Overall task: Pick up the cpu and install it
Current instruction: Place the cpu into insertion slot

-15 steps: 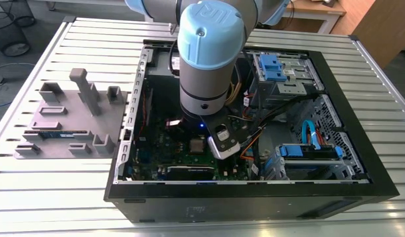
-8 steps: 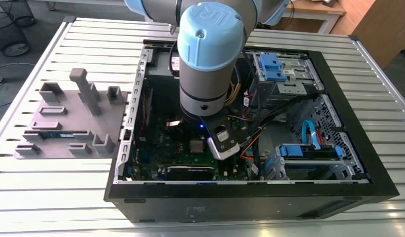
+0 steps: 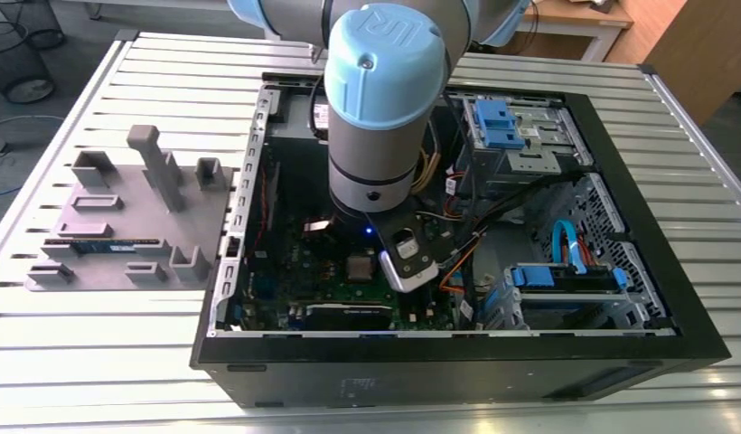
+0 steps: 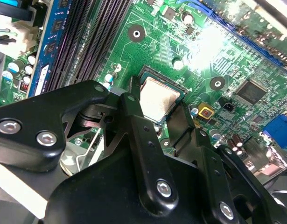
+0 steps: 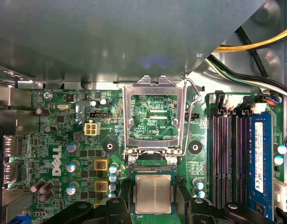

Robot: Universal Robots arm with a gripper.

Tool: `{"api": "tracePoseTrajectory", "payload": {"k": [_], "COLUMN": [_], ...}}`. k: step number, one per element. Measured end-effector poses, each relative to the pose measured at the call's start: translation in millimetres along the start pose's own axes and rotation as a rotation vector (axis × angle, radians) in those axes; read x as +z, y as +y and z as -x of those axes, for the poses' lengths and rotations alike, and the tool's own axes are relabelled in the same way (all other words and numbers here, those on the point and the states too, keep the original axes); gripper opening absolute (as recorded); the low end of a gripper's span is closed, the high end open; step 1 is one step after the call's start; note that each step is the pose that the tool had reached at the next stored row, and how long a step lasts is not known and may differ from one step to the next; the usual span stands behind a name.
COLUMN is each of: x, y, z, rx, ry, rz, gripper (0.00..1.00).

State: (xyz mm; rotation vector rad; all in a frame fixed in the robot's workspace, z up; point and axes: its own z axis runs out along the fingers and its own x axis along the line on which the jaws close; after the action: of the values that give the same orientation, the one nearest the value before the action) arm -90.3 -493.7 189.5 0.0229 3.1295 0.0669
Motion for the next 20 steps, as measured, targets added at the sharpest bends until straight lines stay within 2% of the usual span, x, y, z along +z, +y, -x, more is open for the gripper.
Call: {"api": "tracePoseTrajectory", "payload": {"k": [20], "x": [3.1], "y": [-0.1], "z": [-1.1], "rx": [0.000], "ry": [0.0001], "rz": [-0.0001], "gripper": [0.47]}}
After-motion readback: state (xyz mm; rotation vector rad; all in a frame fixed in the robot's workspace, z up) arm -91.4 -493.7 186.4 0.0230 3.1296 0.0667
